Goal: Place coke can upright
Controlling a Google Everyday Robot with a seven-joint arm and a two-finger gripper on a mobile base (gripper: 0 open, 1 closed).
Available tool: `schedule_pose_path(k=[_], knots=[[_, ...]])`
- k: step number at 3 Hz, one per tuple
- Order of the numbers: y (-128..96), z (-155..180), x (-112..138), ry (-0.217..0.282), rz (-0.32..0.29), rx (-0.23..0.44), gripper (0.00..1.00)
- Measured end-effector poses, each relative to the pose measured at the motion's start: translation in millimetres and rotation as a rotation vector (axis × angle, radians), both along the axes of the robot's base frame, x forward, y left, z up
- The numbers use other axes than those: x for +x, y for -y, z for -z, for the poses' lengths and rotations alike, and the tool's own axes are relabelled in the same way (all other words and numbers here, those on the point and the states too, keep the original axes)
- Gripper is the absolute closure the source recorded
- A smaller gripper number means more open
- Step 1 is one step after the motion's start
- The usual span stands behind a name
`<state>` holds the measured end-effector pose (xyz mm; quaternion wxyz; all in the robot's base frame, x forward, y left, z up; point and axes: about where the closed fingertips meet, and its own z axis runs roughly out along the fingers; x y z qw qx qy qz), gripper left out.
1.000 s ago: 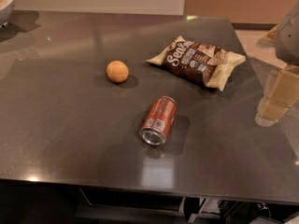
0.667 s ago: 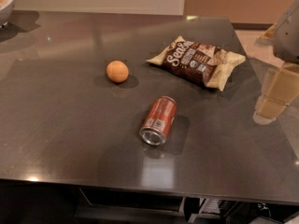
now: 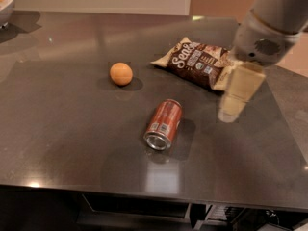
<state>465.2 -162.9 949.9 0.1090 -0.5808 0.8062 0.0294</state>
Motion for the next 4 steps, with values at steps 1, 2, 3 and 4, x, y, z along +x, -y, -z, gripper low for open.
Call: schedule_pose_path(k=[1, 2, 3, 4], knots=[[-33.5, 8.4, 10.9, -0.037, 0.09, -0.013, 0.0], [-67.7, 13.1, 21.3, -0.018, 0.177, -0.09, 0.0], [-87.0, 21.7, 32.5, -0.006, 0.288, -0.161, 0.0], [-95.6, 28.5, 39.9, 0.009, 0.428, -0.205, 0.0]])
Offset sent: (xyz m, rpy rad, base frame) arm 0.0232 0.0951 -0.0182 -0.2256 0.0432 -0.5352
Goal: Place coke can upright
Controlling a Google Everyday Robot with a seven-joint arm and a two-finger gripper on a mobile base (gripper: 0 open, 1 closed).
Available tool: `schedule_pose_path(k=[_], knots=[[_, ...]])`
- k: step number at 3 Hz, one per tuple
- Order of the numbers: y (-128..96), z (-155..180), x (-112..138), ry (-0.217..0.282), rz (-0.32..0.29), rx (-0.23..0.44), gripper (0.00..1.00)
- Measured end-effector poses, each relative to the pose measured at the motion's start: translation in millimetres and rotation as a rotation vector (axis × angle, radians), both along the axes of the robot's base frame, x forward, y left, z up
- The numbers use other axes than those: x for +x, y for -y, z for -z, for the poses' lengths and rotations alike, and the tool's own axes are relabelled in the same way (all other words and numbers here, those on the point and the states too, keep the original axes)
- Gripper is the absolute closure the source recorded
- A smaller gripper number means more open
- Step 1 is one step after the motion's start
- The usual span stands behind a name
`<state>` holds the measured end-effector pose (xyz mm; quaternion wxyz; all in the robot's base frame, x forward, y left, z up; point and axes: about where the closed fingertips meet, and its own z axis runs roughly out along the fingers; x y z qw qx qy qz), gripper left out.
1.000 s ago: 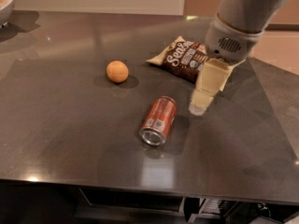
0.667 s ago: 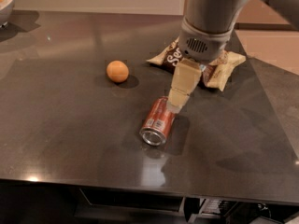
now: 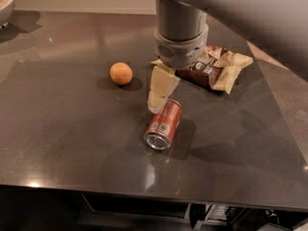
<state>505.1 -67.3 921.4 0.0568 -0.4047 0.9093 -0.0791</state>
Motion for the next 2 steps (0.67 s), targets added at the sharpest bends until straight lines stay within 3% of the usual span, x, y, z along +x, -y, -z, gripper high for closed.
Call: schedule_pose_path(k=[1, 2], knots=[[-4.9, 0.1, 5.3, 0.028, 0.088, 0.028, 0.0], [-5.5, 0.1, 5.9, 0.031, 0.087, 0.031, 0.0]])
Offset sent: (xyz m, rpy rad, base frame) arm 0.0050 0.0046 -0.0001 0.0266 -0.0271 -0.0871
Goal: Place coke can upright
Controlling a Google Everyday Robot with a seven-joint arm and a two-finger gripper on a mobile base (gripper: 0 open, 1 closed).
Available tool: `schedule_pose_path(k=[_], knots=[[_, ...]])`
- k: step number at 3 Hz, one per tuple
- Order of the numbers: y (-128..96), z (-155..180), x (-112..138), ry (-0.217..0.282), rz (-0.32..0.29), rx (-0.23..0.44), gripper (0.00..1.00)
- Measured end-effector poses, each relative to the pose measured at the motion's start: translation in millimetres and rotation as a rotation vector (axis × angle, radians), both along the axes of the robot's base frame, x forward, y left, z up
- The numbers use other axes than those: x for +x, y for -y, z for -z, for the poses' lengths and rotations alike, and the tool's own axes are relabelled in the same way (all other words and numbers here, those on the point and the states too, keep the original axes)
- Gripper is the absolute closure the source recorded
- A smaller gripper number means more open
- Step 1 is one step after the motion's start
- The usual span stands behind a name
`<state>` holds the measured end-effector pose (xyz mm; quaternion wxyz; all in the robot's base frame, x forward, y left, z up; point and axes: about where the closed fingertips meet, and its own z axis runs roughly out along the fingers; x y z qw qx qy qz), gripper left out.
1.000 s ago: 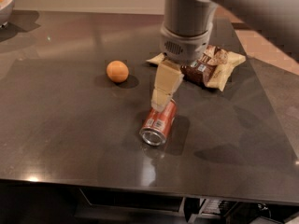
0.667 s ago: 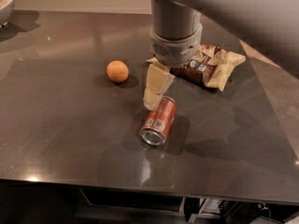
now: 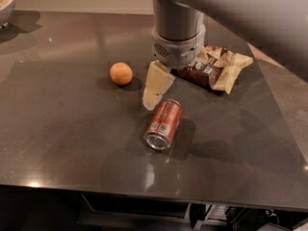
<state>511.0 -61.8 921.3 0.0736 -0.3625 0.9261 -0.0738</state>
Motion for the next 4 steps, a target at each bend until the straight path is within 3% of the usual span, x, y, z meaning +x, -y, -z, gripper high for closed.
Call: schedule_pose_path(k=[1, 2, 4], knots=[[-7.9, 7.6, 5.0, -0.029, 0.044, -0.002, 0.0], [-23.1, 16.5, 7.9, -0.062, 0.153, 0.021, 0.0], [-50.2, 26.3, -5.8, -0.05, 0.427, 0.025, 0.0]])
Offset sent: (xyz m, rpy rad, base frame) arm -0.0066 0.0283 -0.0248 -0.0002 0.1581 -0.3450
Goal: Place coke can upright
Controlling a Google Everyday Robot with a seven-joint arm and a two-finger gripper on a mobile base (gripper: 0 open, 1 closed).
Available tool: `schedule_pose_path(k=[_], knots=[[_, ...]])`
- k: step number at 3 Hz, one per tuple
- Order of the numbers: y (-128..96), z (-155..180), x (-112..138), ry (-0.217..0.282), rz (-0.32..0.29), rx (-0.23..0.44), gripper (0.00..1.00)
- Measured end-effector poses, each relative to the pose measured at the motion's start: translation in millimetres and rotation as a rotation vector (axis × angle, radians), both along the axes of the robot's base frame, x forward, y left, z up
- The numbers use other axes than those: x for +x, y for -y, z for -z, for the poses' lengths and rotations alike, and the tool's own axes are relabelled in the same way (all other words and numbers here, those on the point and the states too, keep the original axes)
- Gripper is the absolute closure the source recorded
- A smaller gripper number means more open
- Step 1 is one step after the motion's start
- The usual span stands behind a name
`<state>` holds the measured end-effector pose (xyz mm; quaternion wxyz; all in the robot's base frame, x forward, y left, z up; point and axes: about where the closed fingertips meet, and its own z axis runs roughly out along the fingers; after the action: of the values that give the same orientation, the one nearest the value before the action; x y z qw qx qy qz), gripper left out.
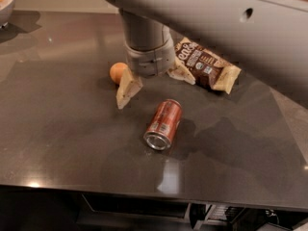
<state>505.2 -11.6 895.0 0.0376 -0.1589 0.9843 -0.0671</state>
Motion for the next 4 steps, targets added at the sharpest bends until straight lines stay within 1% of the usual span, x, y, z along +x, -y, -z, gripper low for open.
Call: schedule_pose_path(k=[1, 2, 3, 4], knots=[[0.7, 7.4, -11.0, -0.004, 0.155, 0.002, 0.0], [10.7, 16.2, -22.7, -0.015, 0.311, 0.016, 0.0], [19.4, 26.5, -31.1, -0.024, 0.41, 0.037, 0.0], [27.7, 38.2, -37.9, -0.027, 0.452, 0.064, 0.0]])
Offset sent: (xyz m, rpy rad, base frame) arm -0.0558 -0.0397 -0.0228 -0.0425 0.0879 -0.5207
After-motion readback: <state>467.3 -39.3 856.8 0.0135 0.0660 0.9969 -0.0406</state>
